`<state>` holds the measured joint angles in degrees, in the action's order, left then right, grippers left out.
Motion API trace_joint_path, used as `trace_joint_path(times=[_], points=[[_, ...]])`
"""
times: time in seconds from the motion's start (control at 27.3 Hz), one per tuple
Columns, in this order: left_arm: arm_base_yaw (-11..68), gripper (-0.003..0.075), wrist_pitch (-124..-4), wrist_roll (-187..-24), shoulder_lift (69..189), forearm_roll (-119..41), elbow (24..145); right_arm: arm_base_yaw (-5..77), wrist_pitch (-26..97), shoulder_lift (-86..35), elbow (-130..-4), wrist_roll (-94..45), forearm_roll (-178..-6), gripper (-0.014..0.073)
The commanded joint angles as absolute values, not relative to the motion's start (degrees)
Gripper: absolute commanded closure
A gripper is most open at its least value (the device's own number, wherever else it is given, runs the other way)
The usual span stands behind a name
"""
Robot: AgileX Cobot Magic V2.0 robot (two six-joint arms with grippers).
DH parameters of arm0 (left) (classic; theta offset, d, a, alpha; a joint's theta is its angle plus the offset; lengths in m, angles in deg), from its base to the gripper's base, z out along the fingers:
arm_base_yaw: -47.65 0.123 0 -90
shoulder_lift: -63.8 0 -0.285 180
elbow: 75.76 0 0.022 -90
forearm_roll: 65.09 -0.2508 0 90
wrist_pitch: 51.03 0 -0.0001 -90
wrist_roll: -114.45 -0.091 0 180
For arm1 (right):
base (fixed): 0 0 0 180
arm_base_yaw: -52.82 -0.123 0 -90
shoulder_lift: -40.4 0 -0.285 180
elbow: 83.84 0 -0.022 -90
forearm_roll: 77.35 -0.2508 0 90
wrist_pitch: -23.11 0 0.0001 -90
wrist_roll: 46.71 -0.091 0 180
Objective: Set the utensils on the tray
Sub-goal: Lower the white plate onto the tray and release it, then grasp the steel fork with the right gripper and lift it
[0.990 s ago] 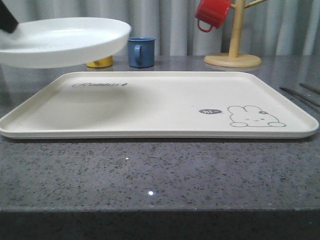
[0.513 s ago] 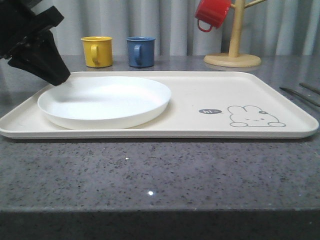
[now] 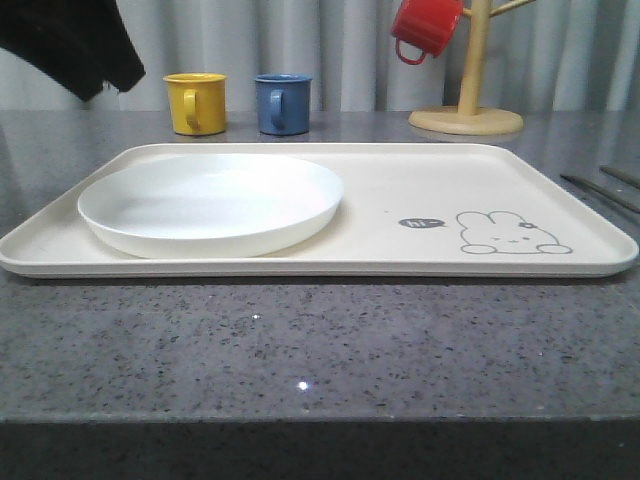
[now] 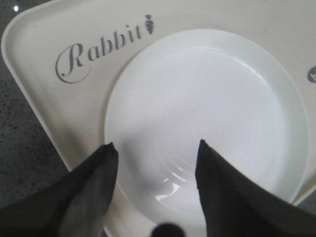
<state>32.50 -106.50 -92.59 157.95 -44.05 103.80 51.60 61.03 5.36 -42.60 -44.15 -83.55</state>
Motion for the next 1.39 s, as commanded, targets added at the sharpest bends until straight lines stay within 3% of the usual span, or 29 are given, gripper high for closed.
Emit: trace_joint_path(times=[0.0, 0.18, 0.48, 0.77, 1.36], points=[[24.89, 0.0353, -104.89, -79.73, 149.72, -57.55, 104.2, 51.91, 56.52, 4.58, -44.33, -43.8, -83.17, 0.0171], [16.96, 0.0353, -102.47, -70.56, 136.47, -65.57, 93.05, 51.91, 55.5, 4.58, -44.33, -43.8, -83.17, 0.0171], [16.76, 0.0353, -102.11, -68.72, 120.09, -65.09, 79.67, 51.91, 59.48, 1.4, -46.7, -43.8, -83.62, 0.0171], [16.76, 0.0353, -102.04, -68.72, 118.23, -65.09, 79.43, 49.84, 75.45, -17.17, -58.8, -43.8, -84.6, 0.0171], [16.76, 0.0353, -102.04, -68.72, 118.23, -65.09, 79.43, 49.41, 77.24, -50.55, -74.34, -43.8, -84.9, 0.0178]])
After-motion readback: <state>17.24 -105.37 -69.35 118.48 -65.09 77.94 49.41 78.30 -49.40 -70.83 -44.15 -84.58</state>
